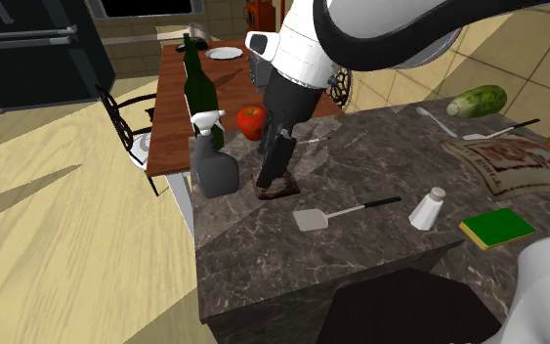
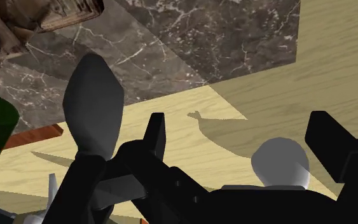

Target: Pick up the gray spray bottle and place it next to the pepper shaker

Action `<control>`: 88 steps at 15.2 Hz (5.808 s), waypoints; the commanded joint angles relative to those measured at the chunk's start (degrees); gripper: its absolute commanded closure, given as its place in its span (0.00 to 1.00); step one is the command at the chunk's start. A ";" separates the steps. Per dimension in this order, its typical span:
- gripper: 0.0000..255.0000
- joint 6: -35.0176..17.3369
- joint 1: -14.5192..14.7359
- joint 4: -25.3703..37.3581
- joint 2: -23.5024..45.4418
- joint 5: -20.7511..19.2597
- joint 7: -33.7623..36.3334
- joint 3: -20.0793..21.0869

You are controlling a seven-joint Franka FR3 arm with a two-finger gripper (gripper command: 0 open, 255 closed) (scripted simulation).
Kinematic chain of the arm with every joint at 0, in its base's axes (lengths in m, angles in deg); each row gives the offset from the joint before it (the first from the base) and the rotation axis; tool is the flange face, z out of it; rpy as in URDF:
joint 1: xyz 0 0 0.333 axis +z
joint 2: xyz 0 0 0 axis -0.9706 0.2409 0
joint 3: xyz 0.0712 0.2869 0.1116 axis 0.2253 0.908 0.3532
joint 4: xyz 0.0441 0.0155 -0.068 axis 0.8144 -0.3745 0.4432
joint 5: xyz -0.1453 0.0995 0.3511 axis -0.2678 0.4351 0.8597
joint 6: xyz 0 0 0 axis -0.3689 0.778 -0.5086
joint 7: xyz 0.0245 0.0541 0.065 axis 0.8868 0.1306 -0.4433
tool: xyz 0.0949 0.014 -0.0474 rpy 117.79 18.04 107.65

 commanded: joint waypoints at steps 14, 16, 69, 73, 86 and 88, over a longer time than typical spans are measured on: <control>0.00 -0.47 11.35 24.71 40.11 40.95 -52.32 -24.05; 0.00 -1.14 10.80 24.65 41.30 42.35 -53.09 -23.05; 1.00 10.02 13.18 36.80 34.55 30.50 -38.27 -24.51; 1.00 12.43 13.13 39.42 34.22 29.57 -36.66 -24.64; 1.00 21.49 12.13 49.87 35.29 28.95 -32.56 -25.29; 1.00 23.07 11.81 51.78 35.78 29.21 -32.07 -25.44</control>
